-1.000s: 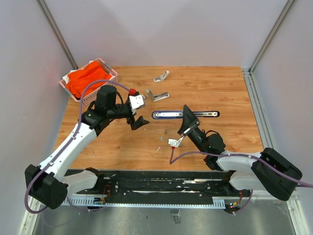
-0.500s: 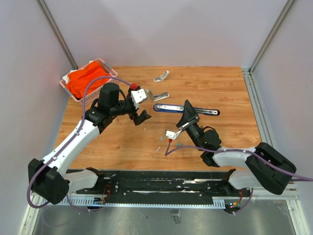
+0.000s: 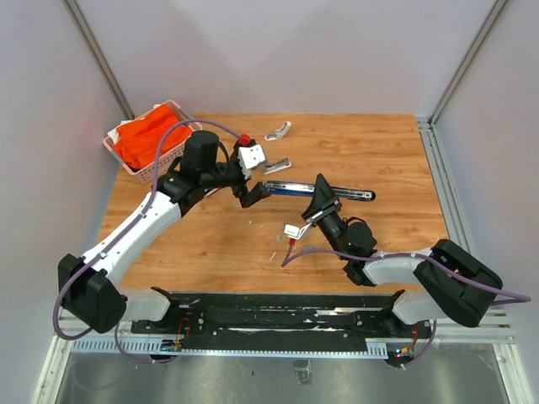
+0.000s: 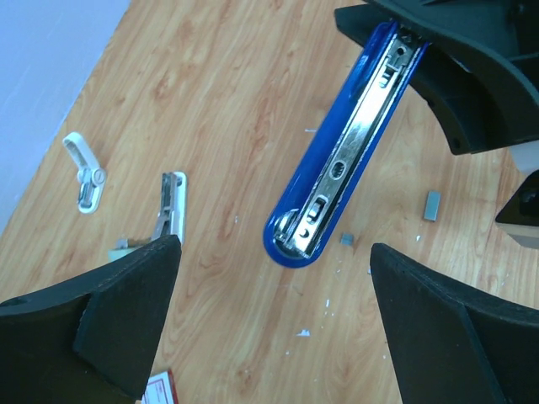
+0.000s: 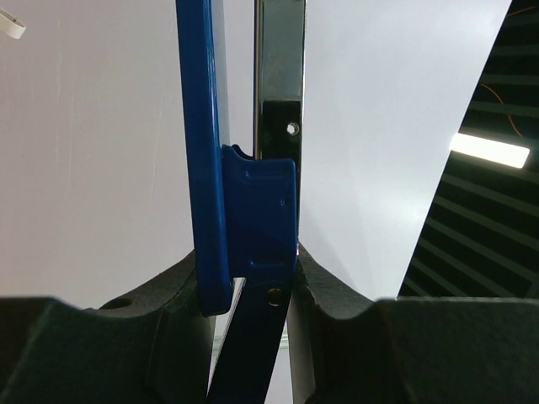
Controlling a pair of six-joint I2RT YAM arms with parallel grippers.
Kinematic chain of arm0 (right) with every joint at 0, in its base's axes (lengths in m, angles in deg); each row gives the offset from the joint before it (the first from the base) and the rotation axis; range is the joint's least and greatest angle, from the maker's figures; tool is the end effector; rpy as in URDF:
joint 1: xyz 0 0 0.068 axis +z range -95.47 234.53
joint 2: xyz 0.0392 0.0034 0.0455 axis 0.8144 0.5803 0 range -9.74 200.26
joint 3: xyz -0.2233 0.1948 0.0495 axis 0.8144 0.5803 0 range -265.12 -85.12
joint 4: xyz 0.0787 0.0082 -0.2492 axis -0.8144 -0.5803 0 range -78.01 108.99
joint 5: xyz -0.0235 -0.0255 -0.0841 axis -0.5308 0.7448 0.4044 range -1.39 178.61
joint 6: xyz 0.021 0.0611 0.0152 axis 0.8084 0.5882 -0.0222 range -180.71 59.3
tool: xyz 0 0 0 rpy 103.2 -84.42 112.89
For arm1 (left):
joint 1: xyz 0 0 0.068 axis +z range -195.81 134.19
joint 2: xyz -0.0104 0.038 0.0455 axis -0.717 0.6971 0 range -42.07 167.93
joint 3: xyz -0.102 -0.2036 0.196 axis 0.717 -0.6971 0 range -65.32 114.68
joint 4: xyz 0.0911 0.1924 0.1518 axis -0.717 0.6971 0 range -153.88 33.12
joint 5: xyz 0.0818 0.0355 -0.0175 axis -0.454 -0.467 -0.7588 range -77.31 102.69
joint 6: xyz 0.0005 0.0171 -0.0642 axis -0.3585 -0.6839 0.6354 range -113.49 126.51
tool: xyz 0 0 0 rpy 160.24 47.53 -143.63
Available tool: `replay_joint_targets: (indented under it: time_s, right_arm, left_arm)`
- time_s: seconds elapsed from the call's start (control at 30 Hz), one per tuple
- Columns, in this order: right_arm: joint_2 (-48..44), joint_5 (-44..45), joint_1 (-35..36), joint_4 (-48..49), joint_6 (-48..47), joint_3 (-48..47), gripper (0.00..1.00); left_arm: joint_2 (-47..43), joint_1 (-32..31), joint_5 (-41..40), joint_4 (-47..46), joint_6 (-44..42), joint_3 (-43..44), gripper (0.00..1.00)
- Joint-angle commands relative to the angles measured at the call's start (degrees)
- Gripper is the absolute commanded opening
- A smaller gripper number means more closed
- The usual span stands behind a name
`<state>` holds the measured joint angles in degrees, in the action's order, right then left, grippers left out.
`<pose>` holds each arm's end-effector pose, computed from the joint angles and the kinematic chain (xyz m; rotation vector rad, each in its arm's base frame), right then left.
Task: Unload the staples from the stapler
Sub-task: Unload the staple at the center of the board, then place the stapler at the center of the board.
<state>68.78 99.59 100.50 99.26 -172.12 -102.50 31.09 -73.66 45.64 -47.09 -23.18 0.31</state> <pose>0.1819 0.1737 0.2557 -1.2500 0.4304 -1.1010 0.2463 -0.1625 0.3720 1.2511 1.5134 -0.5503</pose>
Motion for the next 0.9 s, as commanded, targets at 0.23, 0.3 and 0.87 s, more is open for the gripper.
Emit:
replay_joint_targets:
  time_s: [0.23, 0.3, 0.87]
  right_arm:
    - [0.57, 0.64, -0.36, 8.68, 3.20, 0.19, 0.01]
    - [0.74, 0.62, -0.28, 8.63, 3.19, 0.25, 0.01]
    - [0.65, 1.44, -0.01, 8.64, 4.09, 1.06, 0.01]
  left_arm:
    - [11.00, -3.58, 1.72, 9.14, -9.47, 9.79, 0.98]
    - [12.64, -3.89, 1.64, 10.32, -10.84, 11.25, 0.98]
    - [16.67, -8.99, -6.22, 8.01, -14.75, 11.15, 0.76]
